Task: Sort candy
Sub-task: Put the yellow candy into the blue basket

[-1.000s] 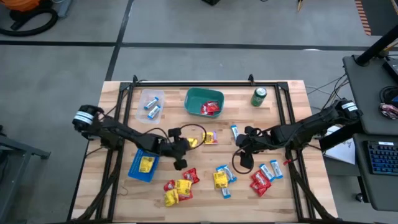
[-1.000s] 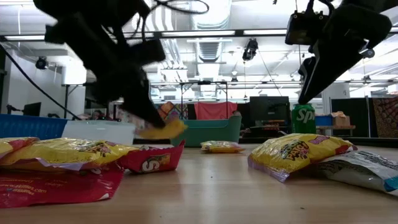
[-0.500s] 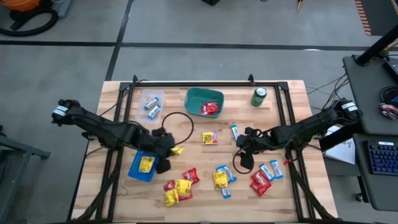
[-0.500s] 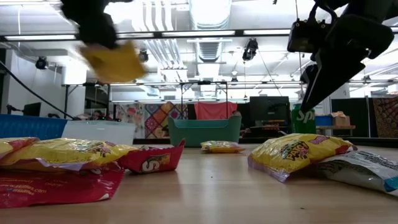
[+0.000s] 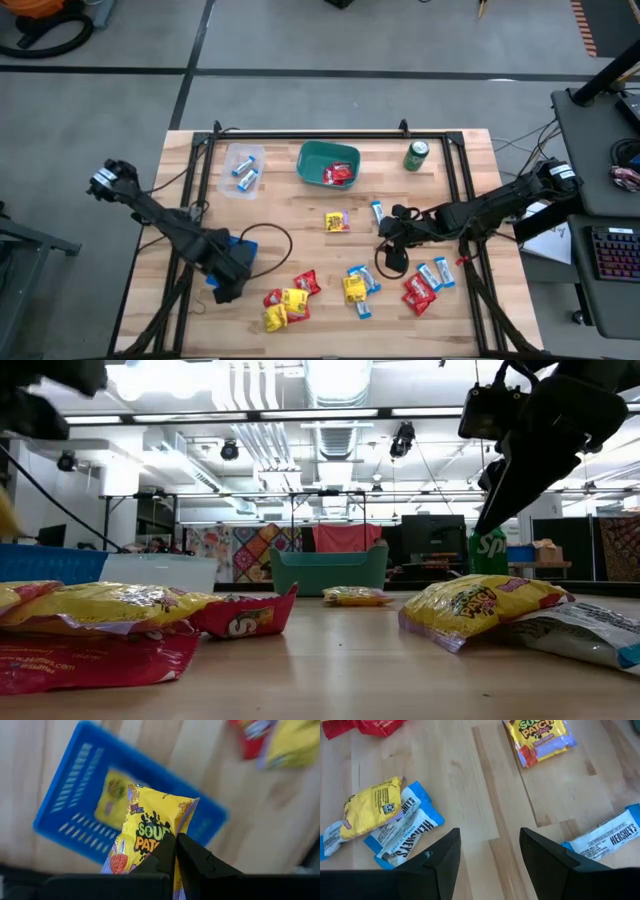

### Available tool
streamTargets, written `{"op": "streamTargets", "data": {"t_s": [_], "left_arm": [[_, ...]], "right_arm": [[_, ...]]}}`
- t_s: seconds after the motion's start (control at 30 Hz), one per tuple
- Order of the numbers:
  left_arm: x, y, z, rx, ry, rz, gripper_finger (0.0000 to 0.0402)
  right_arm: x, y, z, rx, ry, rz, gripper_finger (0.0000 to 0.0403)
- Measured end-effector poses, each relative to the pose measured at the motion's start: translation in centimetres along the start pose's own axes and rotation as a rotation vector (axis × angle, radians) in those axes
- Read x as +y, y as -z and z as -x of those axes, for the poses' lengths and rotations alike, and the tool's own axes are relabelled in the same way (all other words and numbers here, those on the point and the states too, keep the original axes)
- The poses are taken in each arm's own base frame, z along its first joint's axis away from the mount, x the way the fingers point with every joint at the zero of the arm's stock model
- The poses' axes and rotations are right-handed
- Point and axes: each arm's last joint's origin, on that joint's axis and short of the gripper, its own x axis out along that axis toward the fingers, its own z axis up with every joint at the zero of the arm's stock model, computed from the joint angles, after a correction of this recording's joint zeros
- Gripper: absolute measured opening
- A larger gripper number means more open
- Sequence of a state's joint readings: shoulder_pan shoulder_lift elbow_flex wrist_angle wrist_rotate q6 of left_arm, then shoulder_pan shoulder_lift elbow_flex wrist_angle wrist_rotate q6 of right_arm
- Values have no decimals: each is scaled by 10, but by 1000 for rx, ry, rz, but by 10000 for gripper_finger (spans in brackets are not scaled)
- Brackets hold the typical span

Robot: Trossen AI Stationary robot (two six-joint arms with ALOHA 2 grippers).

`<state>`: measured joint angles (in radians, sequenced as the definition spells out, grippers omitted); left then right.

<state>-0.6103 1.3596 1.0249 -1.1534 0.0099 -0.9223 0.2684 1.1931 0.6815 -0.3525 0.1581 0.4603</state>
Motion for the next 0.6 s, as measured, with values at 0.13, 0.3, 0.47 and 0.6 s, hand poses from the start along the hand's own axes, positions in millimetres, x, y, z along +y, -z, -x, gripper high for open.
{"op": "streamTargets", "data": {"t_s": [0.13, 0.3, 0.47, 0.6], "left_arm": [[4, 3, -14, 23, -62, -45, 0], [8, 2, -20, -32, -148, -129, 0], [10, 2, -24, -61, -199, -151, 0], [11, 3, -25, -56, -203, -166, 9]], "right_arm": [[0, 0, 0, 0, 0, -1, 194], [0, 0, 0, -1, -1, -2, 194], [0, 0, 0, -3, -1, -4, 194], [0, -1, 0, -6, -3, -4, 194]]}}
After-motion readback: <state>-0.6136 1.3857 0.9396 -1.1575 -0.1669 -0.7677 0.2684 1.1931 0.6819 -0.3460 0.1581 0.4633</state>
